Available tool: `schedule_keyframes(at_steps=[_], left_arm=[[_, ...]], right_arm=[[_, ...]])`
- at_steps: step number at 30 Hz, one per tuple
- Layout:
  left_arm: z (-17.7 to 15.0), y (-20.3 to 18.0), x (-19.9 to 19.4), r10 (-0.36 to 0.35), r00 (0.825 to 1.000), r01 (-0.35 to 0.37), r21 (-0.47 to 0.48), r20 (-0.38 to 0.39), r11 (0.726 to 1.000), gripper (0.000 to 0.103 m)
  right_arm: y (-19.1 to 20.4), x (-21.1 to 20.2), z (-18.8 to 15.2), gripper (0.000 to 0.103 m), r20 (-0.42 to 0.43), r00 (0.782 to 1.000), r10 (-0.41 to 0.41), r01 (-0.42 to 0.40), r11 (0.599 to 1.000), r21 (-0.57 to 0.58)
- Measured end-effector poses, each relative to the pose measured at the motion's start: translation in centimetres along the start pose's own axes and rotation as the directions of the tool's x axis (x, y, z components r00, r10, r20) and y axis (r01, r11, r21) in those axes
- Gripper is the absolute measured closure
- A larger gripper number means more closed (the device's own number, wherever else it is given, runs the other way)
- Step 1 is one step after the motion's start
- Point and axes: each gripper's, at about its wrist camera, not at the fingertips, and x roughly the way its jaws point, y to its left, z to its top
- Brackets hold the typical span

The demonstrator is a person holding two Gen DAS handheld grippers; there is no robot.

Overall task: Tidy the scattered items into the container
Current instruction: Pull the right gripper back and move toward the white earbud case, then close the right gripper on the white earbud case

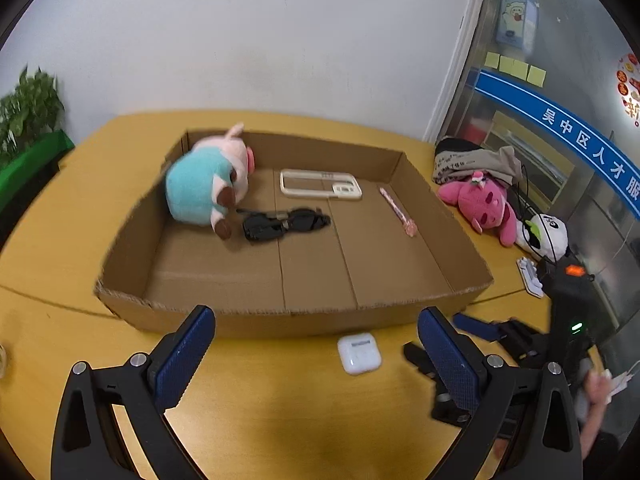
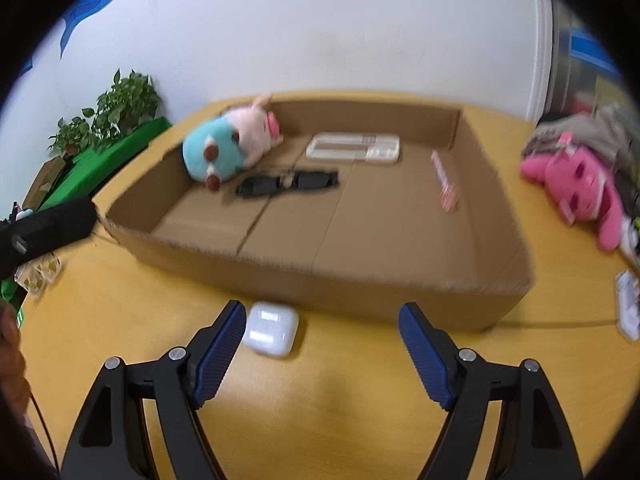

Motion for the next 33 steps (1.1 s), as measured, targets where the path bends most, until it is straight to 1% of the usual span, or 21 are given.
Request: schedule_keyframes(at_steps=[1, 2, 4, 6, 8, 11, 14, 16, 18, 19, 20, 21, 22, 23, 25, 28, 29, 30, 31, 33], left_arm=[[-0.2, 0.4, 0.6, -0.035, 0.999, 0.034, -0.026, -0.039, 0.999, 0.000], [-0.3, 0.7, 1.0, -0.056, 0.996, 0.053, -0.046, -0.065, 0.998, 0.000], [-0.7, 1.3, 1.9, -0.087, 0.991, 0.079, -0.081, -0.106, 0.994, 0.000], [-1.2, 1.9, 2.7, -0.105, 0.984, 0.088, -0.115, -0.144, 0.989, 0.000], [-1.6, 2.3, 3.4, -0.125, 0.976, 0.101, -0.140, -0.175, 0.985, 0.000], [-2.0, 2.6, 4.4, -0.158, 0.965, 0.126, -0.161, -0.207, 0.979, 0.000], [-2.2, 2.7, 5.3, -0.198, 0.953, 0.161, -0.170, -0.230, 0.972, 0.001], [-2.2, 2.8, 6.0, -0.204, 0.947, 0.165, -0.169, -0.247, 0.972, 0.002], [-2.4, 2.9, 6.6, -0.221, 0.939, 0.181, -0.167, -0.262, 0.969, 0.003], [-2.4, 2.9, 6.9, -0.230, 0.935, 0.189, -0.169, -0.270, 0.967, 0.004], [-2.5, 2.9, 7.3, -0.237, 0.931, 0.195, -0.169, -0.279, 0.966, 0.004], [-2.6, 2.9, 7.7, -0.240, 0.927, 0.198, -0.167, -0.289, 0.966, 0.004], [-2.7, 2.9, 8.1, -0.238, 0.924, 0.196, -0.164, -0.299, 0.967, 0.005], [-2.7, 2.9, 8.5, -0.237, 0.921, 0.194, -0.165, -0.308, 0.967, 0.006], [-3.0, 3.0, 9.3, -0.256, 0.909, 0.206, -0.180, -0.328, 0.962, 0.009], [-3.6, 2.7, 10.4, -0.262, 0.896, 0.208, -0.182, -0.360, 0.961, 0.013], [-3.9, 2.6, 10.6, -0.271, 0.888, 0.215, -0.186, -0.370, 0.959, 0.016], [-4.0, 2.4, 10.7, -0.282, 0.884, 0.227, -0.185, -0.374, 0.956, 0.016], [-4.1, 2.2, 10.7, -0.291, 0.880, 0.239, -0.180, -0.374, 0.954, 0.020], [-4.4, 1.7, 10.9, -0.312, 0.867, 0.263, -0.176, -0.390, 0.949, 0.032]], right_arm=[[0.1, 0.9, -0.6, 0.024, -0.029, 0.999, 0.018, -0.018, 1.000, 0.006], [0.2, 1.8, -1.2, 0.024, -0.056, 0.998, 0.038, -0.038, 0.999, 0.014], [0.7, 3.2, -2.2, 0.024, -0.090, 0.994, 0.065, -0.063, 0.998, 0.020], [1.4, 4.1, -2.8, 0.024, -0.106, 0.992, 0.074, -0.073, 0.997, 0.010], [2.1, 4.6, -2.9, 0.024, -0.101, 0.992, 0.077, -0.079, 0.997, -0.009], [2.9, 5.0, -2.4, 0.024, -0.090, 0.989, 0.117, -0.119, 0.993, -0.016], [3.5, 5.7, -2.0, 0.027, -0.086, 0.992, 0.098, -0.101, 0.994, -0.038], [4.0, 5.8, -2.0, 0.033, -0.082, 0.994, 0.070, -0.076, 0.995, -0.069], [4.4, 5.7, -2.1, 0.046, -0.076, 0.996, 0.038, -0.046, 0.994, -0.103], [4.5, 5.7, -2.2, 0.048, -0.076, 0.997, 0.030, -0.038, 0.993, -0.113], [4.4, 5.7, -2.2, 0.055, -0.077, 0.997, 0.030, -0.039, 0.993, -0.116], [4.2, 5.8, -2.1, 0.058, -0.079, 0.996, 0.034, -0.043, 0.992, -0.115], [4.1, 5.7, -2.0, 0.058, -0.084, 0.996, 0.042, -0.051, 0.992, -0.114], [4.1, 5.7, -2.0, 0.058, -0.089, 0.995, 0.050, -0.060, 0.992, -0.113], [3.9, 5.6, -2.1, 0.058, -0.092, 0.993, 0.068, -0.078, 0.990, -0.114], [3.8, 5.2, -2.5, 0.059, -0.088, 0.992, 0.089, -0.099, 0.988, -0.117], [3.9, 5.1, -2.8, 0.059, -0.086, 0.992, 0.097, -0.107, 0.987, -0.124], [4.0, 4.9, -3.0, 0.059, -0.083, 0.991, 0.107, -0.117, 0.985, -0.130], [4.2, 4.7, -3.3, 0.059, -0.080, 0.990, 0.120, -0.130, 0.982, -0.134], [4.3, 4.3, -3.7, 0.059, -0.076, 0.986, 0.146, -0.155, 0.979, -0.134]])
